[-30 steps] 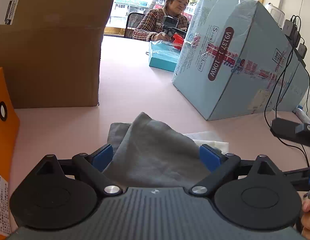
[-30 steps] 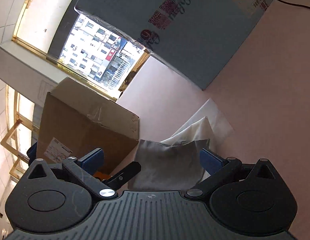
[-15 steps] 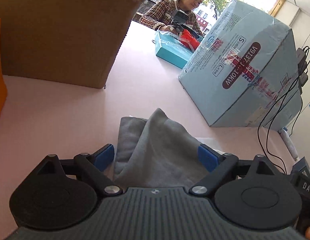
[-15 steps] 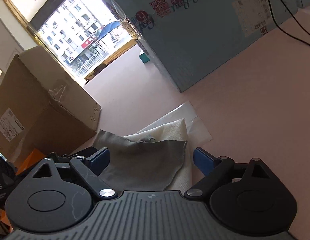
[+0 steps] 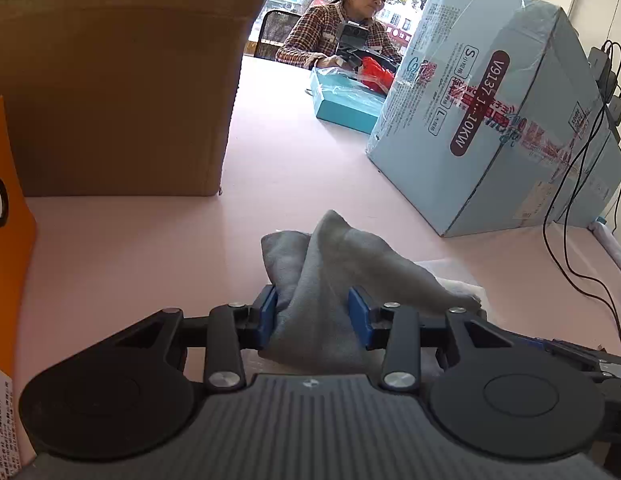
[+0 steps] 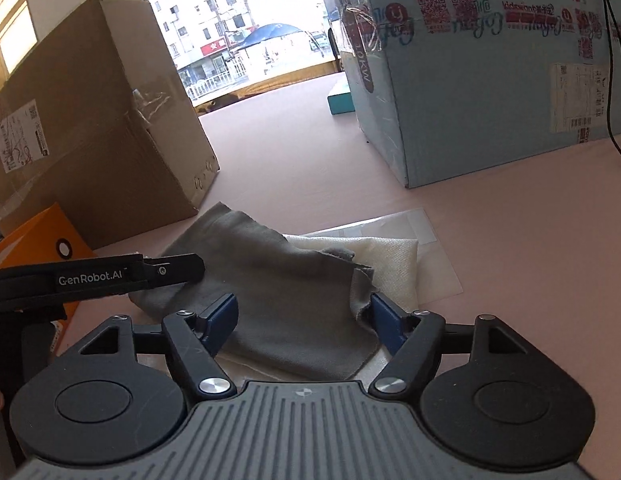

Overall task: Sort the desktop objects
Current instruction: 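Return the right tool to the grey cloth and pinch its edge, then lift the grey cloth into the orange shoebox and release it over the egg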

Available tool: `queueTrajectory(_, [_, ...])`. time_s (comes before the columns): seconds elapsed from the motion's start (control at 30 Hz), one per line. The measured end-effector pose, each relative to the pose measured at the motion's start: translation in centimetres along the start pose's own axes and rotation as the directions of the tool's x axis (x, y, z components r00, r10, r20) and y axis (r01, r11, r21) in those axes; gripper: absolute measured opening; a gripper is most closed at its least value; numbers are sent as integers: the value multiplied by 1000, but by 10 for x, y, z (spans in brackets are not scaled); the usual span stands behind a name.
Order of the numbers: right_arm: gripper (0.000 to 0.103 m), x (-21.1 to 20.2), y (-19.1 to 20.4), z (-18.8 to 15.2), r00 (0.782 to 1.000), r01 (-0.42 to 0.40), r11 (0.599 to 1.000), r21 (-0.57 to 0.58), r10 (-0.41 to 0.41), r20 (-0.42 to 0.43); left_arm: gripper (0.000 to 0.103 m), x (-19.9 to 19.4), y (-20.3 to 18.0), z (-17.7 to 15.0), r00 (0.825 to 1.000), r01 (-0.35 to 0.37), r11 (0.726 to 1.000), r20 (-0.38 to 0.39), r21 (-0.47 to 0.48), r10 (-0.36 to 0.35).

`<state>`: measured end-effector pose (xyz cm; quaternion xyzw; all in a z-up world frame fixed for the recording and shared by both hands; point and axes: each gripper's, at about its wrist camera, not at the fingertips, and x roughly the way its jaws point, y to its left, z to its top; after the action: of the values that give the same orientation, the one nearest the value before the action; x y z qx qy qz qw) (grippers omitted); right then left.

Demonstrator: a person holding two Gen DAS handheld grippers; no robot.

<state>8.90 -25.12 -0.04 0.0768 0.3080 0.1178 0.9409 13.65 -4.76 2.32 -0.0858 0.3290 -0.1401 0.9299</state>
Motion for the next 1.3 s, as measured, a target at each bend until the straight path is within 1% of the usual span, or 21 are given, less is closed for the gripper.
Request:
queueTrajectory(0.03, [78,1,6,-3,1000,13,999,-43,-13,4,34,-3,-3,0,1000,-9,1000,8,27,9])
queueTrajectory(0.1, [79,5,17,-9,999,52,990,-132,-50,16,34,-8,-10,-1,1000,0,998,19,67,-1])
queueTrajectory(0.17, [78,9,16,-9,998,55,989,-137,-53,19,34,-10,-16,-1,1000,12,996,18,89,-14])
queueTrajectory(0.23, [76,9,10,-8,999,42,993,-112,-40,21,34,-6,-19,-3,1000,19,995,-11,97,-18])
queueTrajectory(0.27, [73,9,9,-8,999,39,994,-104,-37,24,34,-3,-19,-4,1000,16,995,-23,95,-14])
queueTrajectory(0.33, [61,7,6,-7,999,34,995,-92,-31,32,30,2,-17,-6,999,14,996,-38,89,-10])
queueTrajectory(0.37, [51,7,5,-6,999,28,996,-83,-25,35,29,3,-15,-7,999,16,997,-43,81,-12])
queueTrajectory(0.4, [46,6,4,-6,999,21,997,-74,-18,36,27,4,-13,-7,999,18,997,-48,73,-14])
queueTrajectory(0.43, [44,6,2,-6,999,16,998,-68,-14,38,24,4,-12,-7,999,21,998,-50,65,-18])
queueTrajectory(0.5, [18,6,0,-5,999,-7,999,-49,8,35,19,3,-11,-7,999,26,998,-48,57,-23])
queueTrajectory(0.57, [13,6,-7,-4,998,-55,998,3,55,29,19,1,-12,-7,999,27,997,-45,67,-24])
queueTrajectory(0.73, [10,2,-24,-1,991,-130,982,138,125,42,11,-10,-21,-8,999,33,995,-12,94,-32])
queueTrajectory(0.8, [10,-2,-28,1,989,-145,976,164,137,63,10,-14,-22,-9,999,32,995,0,95,-32])
queueTrajectory(0.9, [10,-11,-26,2,982,-167,973,158,150,114,10,-19,-25,-9,999,27,993,19,112,-29])
queueTrajectory(0.97, [10,-16,-22,3,980,-163,977,136,144,137,9,-19,-28,-10,1000,19,991,15,134,-21])
queueTrajectory(1.0, [10,-19,-19,3,979,-163,979,126,144,144,9,-18,-29,-10,1000,14,990,9,139,-15])
queueTrajectory(1.1, [10,-27,-13,6,974,-198,971,133,180,137,8,-25,-29,-8,1000,-3,993,6,122,2])
queueTrajectory(1.23, [10,-41,0,12,968,-230,960,162,208,143,8,-55,-22,-4,998,-35,993,47,109,30])
queueTrajectory(1.3, [10,-49,13,15,963,-248,958,147,227,148,8,-74,-17,-2,997,-47,994,68,99,41])
